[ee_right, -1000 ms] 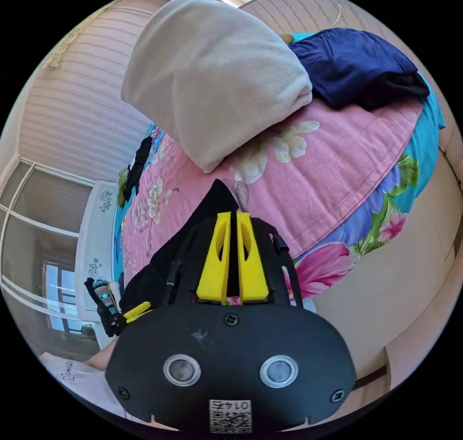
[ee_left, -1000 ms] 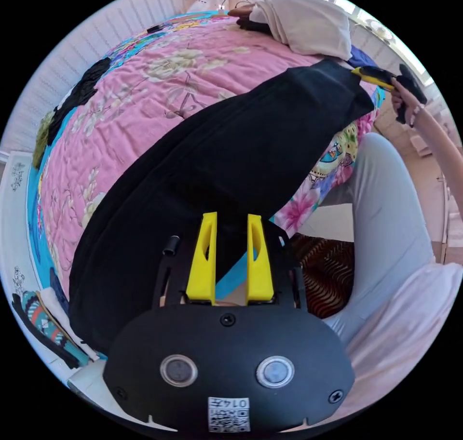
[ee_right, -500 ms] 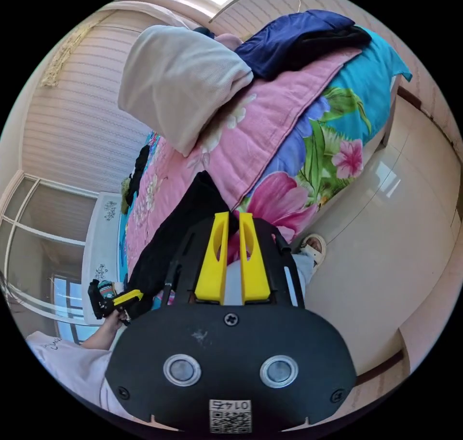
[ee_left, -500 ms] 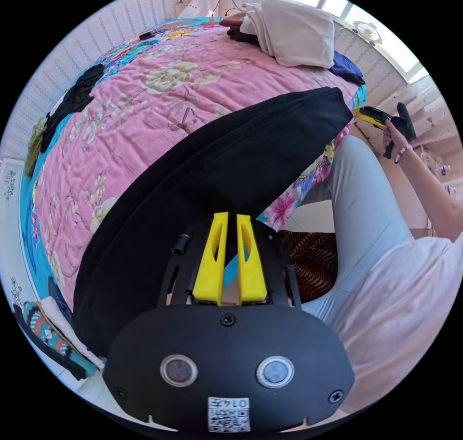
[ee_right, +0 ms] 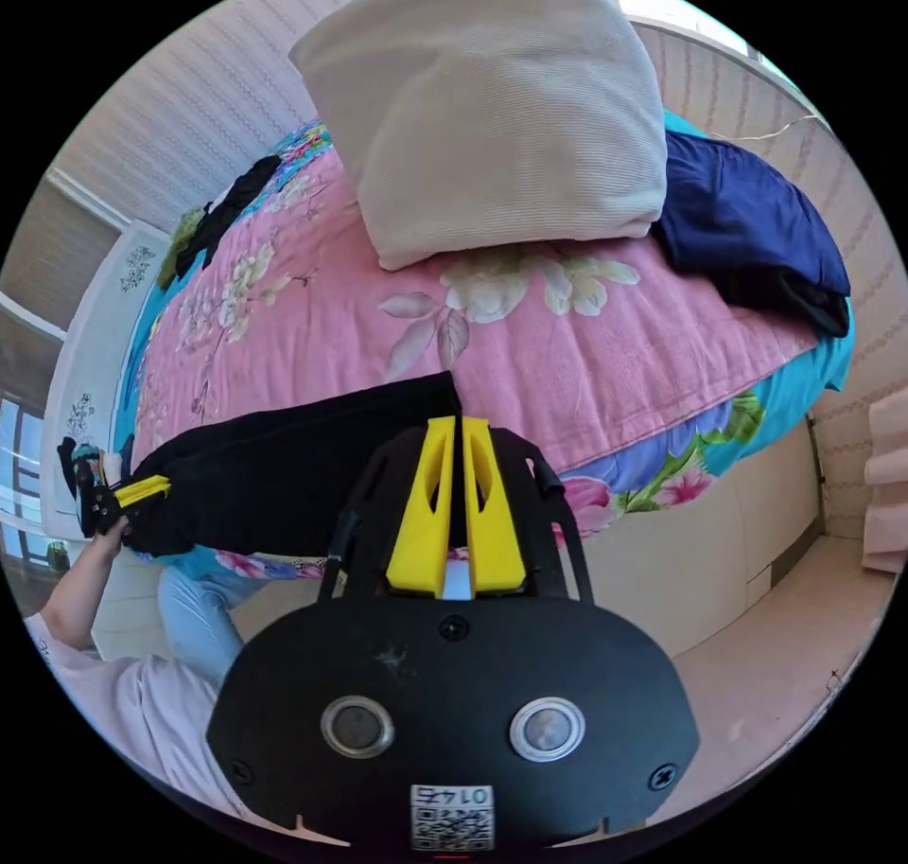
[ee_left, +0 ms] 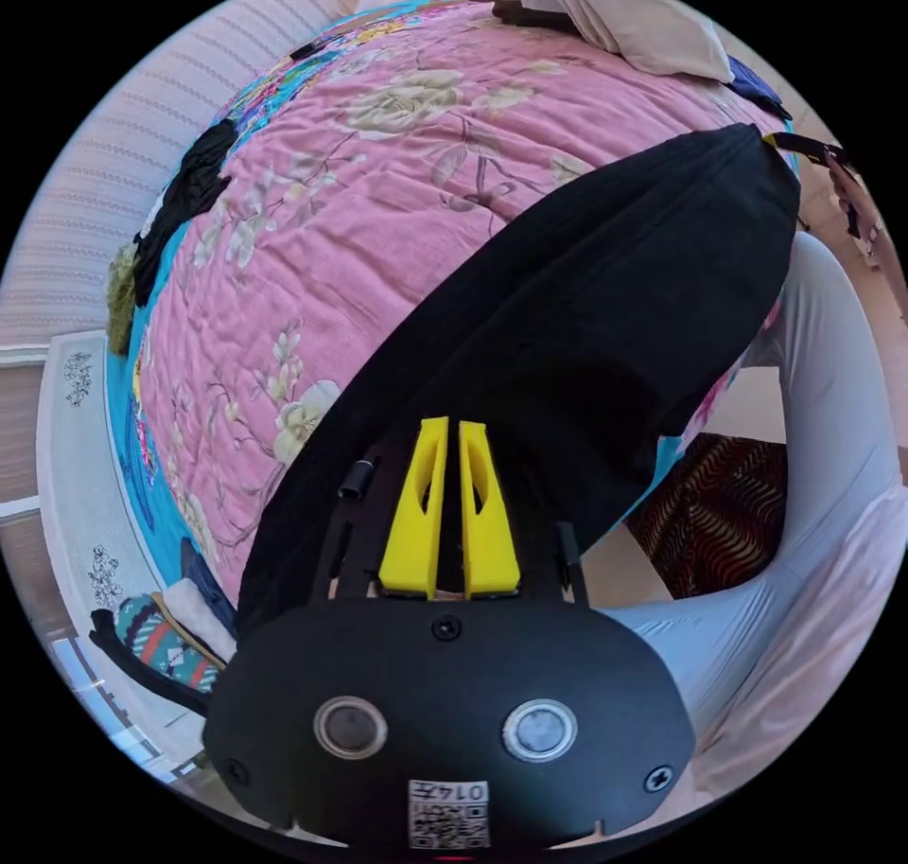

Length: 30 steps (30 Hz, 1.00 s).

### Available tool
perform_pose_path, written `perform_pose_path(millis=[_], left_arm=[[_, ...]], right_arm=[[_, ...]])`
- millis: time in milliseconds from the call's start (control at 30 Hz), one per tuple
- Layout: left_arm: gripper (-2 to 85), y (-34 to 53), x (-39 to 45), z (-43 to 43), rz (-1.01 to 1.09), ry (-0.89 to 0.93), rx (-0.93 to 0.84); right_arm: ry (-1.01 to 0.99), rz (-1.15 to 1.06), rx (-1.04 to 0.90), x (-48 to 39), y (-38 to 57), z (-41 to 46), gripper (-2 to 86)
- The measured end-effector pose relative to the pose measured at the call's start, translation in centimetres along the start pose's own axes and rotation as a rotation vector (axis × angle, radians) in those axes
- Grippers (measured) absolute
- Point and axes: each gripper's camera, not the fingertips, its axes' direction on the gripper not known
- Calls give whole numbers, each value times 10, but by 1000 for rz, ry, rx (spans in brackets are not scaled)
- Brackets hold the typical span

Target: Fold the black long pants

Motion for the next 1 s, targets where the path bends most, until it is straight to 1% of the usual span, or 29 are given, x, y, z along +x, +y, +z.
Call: perform_pose_path(millis=[100,200,267,333,400,533,567,633,700,733,767,800,833,900,967,1000], left_arm=[[-7,14,-23,-30,-68,7,78],[-9,20,-49,-39,-134,4,115],[-8,20,-62,-29,-155,10,105],[-6,18,-69,-7,-149,57,49],[2,23,-72,26,-173,136,-44],[18,46,-86,22,-216,133,-15],[24,61,-93,11,-232,129,21],[31,95,-106,-12,-290,122,122],[35,160,-129,-42,-423,154,249],[35,178,-134,-46,-463,164,274],[36,218,-145,-52,-547,168,303],[37,260,-155,-52,-633,155,302],[37,281,-161,-51,-676,140,292],[37,361,-185,-42,-825,60,222],[40,417,-208,-34,-932,0,151],[43,451,-225,-32,-992,-29,135]], right_arm=[[-6,-33,17,-17,-11,-27,8],[-39,-28,17,-31,-27,-42,3],[-63,-8,14,-45,-42,-47,1],[-40,-1,-10,-60,-54,-45,1],[-6,6,-55,-72,-64,-39,0],[-67,88,-26,-88,-79,-57,1],[-63,87,3,-96,-80,-69,1],[-14,77,29,-112,-82,-87,1],[11,39,52,-132,-82,-106,1],[7,-1,60,-148,-83,-117,2],[-3,-49,56,-170,-86,-124,3],[-12,-78,52,-182,-89,-127,4],[-42,-147,35,-211,-96,-131,6],[-105,-276,-1,-267,-110,-131,10],[-206,-479,-47,-360,-131,-127,16],[-236,-534,-58,-386,-136,-126,18]])
